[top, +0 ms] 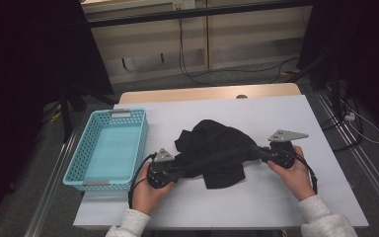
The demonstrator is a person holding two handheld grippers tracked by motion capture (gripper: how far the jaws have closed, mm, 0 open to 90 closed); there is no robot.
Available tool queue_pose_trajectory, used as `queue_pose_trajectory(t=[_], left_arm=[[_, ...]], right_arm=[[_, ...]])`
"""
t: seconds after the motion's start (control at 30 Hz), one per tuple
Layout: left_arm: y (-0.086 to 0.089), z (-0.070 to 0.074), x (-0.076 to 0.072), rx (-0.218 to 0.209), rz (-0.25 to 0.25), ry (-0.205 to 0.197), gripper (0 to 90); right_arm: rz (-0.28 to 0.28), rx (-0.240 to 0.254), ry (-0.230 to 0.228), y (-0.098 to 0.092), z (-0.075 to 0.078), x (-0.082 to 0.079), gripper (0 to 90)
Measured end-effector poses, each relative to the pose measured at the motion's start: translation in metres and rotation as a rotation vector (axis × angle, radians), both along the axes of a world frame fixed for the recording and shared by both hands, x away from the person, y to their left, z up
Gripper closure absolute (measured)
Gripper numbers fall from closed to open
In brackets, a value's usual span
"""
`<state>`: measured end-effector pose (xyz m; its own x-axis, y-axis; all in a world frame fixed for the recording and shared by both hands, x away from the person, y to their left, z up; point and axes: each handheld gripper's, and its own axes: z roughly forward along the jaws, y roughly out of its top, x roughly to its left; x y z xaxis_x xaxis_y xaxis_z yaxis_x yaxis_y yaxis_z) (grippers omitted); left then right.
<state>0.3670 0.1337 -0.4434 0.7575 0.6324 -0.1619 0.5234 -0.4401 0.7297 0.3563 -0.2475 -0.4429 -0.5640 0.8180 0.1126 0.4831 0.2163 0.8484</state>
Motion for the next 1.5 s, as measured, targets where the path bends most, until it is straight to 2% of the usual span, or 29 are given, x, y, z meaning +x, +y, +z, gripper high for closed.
queue_pose_trajectory(t=[0.13, 0.27, 0.4, 0.47, 0.73, 1.03, 1.5], left_arm=[[0.004, 0.009, 0.001, -0.039, 0.002, 0.004, 85.9], [0.010, 0.016, 0.004, -0.073, 0.021, -0.001, 86.0], [0.012, 0.021, 0.005, -0.110, 0.038, 0.022, 86.2], [0.014, 0.021, 0.007, -0.103, 0.040, 0.020, 86.2], [0.016, 0.024, 0.007, -0.131, 0.056, 0.041, 86.2], [0.018, 0.029, 0.008, -0.140, 0.063, 0.021, 86.2], [0.017, 0.033, 0.010, -0.149, 0.068, 0.024, 86.3]], right_arm=[[0.009, -0.010, -0.019, 0.001, 0.002, -0.001, 88.5], [0.017, 0.001, -0.028, 0.001, 0.006, -0.003, 88.4], [0.027, -0.001, -0.044, 0.002, 0.010, -0.005, 88.4], [0.032, -0.005, -0.050, 0.003, 0.011, -0.005, 88.4], [0.037, -0.012, -0.060, 0.005, 0.012, -0.006, 88.4], [0.045, -0.018, -0.075, 0.007, 0.015, -0.008, 88.4], [0.050, -0.020, -0.082, 0.007, 0.016, -0.010, 88.4]])
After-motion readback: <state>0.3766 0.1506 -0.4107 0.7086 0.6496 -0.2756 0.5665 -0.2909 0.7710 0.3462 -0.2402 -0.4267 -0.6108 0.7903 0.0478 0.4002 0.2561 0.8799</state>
